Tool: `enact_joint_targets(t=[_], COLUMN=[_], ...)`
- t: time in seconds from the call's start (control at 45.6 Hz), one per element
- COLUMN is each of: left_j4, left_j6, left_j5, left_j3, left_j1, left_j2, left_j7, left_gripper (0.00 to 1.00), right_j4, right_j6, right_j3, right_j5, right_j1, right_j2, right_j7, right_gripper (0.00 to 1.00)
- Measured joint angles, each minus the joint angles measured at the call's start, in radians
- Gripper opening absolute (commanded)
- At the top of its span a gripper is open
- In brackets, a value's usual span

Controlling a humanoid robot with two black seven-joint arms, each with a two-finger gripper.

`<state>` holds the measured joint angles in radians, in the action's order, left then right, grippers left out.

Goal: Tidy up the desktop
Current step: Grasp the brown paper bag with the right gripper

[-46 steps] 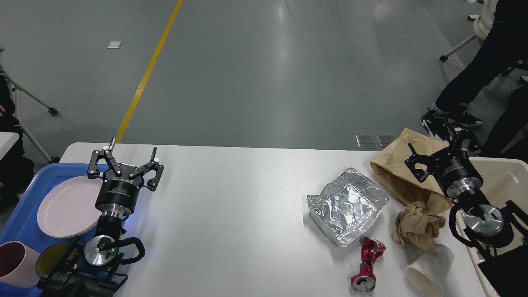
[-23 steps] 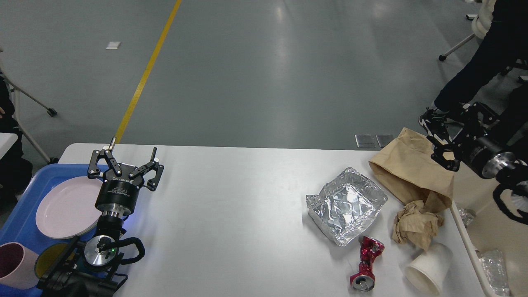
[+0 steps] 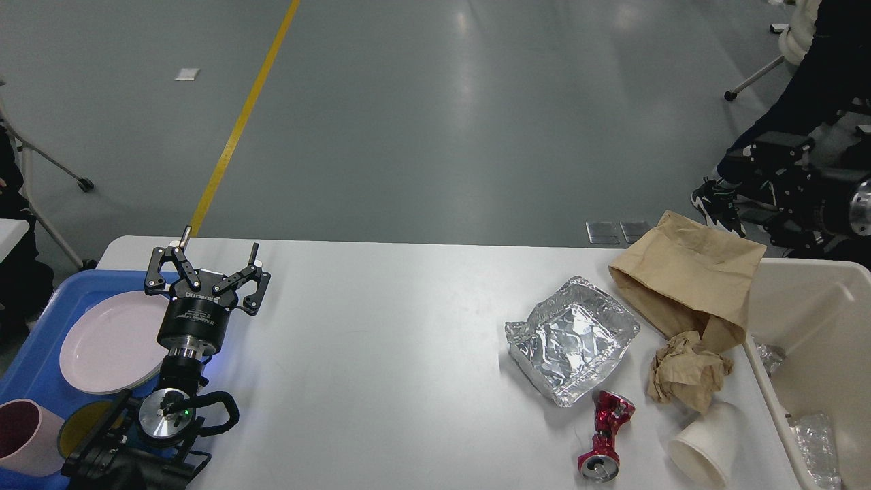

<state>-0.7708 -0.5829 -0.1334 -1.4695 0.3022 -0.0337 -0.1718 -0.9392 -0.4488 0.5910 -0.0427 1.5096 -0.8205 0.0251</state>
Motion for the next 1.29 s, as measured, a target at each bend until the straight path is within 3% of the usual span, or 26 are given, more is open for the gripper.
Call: enact_joint_targets(t=[0.241, 0.285, 0.416, 0.482, 0.613, 0.789, 1.293], left_j4=[0.000, 0.000, 0.000, 0.000, 0.001, 0.001, 0.001], left_j6=[0.000, 0.000, 0.000, 0.001, 0.001, 0.001, 0.001], left_j5=[0.000, 0.000, 0.000, 0.000, 0.000, 0.000, 0.000], left_j3=[-0.001, -0.001, -0.001, -0.001, -0.001, -0.001, 0.000], left_j1=[0.000, 0.000, 0.000, 0.000, 0.000, 0.000, 0.000], left_j2=[0.000, 0.000, 0.000, 0.000, 0.000, 0.000, 0.000], left_j7=[0.000, 0.000, 0.000, 0.000, 0.000, 0.000, 0.000], left_gripper=[0.97, 0.97, 0.97, 0.97, 0.97, 0.97, 0.97], right_j4=[-0.004, -0.024, -0.156, -0.264, -0.494, -0.722, -0.766], right_j6=[-0.235, -0.326, -0.467, -0.496, -0.466, -0.366, -0.316], right_j3=[0.568, 0.678, 0.743, 0.749, 0.750, 0.761, 0.777], right_j5=[0.010, 0.040, 0.066, 0.066, 0.066, 0.067, 0.057], right_j1=[0.320, 0.404, 0.548, 0.643, 0.827, 0.994, 0.944], right_j2=[0.346, 0.438, 0.501, 0.509, 0.510, 0.451, 0.303], right_j7=[-0.015, -0.015, -0.028, -0.059, -0.141, -0.173, -0.176], right_gripper=[1.00, 1.00, 1.00, 1.00, 1.00, 1.00, 1.00])
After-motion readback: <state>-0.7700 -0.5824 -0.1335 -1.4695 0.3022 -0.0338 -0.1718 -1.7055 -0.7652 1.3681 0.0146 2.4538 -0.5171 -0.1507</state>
